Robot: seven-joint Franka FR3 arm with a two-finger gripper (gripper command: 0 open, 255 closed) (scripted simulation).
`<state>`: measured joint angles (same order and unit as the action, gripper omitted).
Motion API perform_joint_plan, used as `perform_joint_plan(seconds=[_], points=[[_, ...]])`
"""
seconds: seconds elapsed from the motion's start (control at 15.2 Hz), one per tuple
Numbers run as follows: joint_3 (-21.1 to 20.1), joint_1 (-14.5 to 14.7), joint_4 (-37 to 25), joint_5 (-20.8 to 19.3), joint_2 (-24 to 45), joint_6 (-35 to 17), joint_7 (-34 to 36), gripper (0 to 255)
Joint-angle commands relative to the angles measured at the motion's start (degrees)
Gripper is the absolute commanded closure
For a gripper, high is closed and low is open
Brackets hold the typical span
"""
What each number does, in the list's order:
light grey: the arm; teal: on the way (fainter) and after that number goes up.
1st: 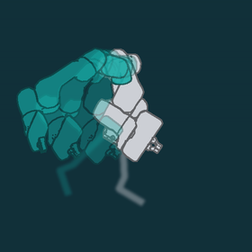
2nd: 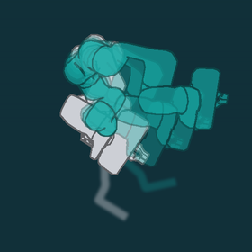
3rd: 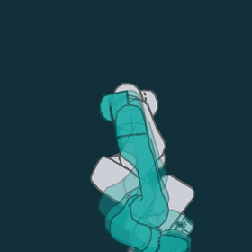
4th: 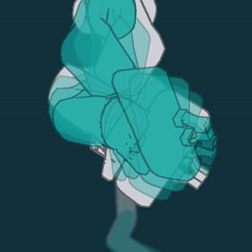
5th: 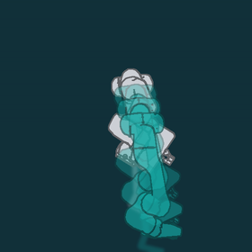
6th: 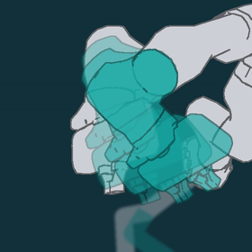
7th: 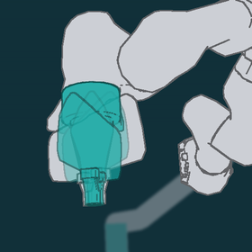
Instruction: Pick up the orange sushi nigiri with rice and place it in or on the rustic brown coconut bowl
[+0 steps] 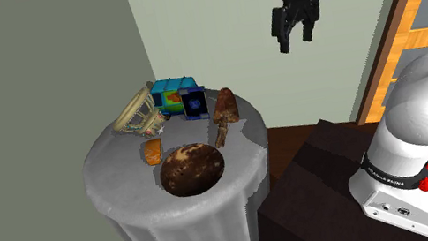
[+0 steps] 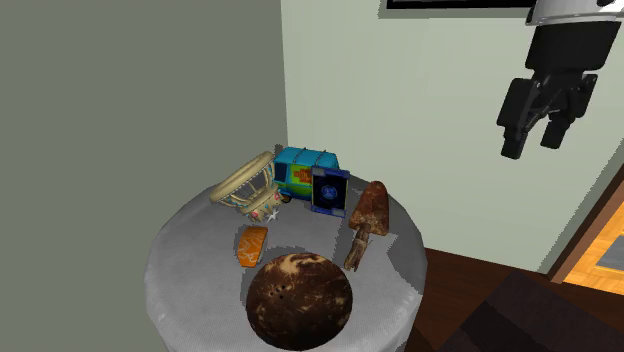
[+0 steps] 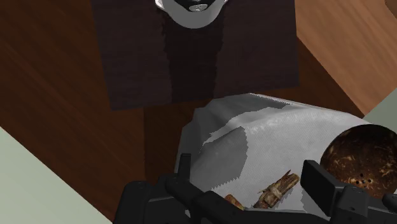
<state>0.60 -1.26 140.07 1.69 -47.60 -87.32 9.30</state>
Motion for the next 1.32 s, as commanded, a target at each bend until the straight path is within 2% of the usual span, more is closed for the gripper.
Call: perform_joint_plan(seconds=[0.0,0.4,0.73,1.25], points=[[0.00,0.00,0.00,0.00,0.00,0.00,0.00,0],[-6.30,1.55,1.81,4.56,6.66,-9.70,7.88,0],[-11.43,2.37,0.95,7.09,14.51,-17.85,14.21,0],[-18.91,2.49,-4.83,6.99,30.23,-29.52,24.99,0]])
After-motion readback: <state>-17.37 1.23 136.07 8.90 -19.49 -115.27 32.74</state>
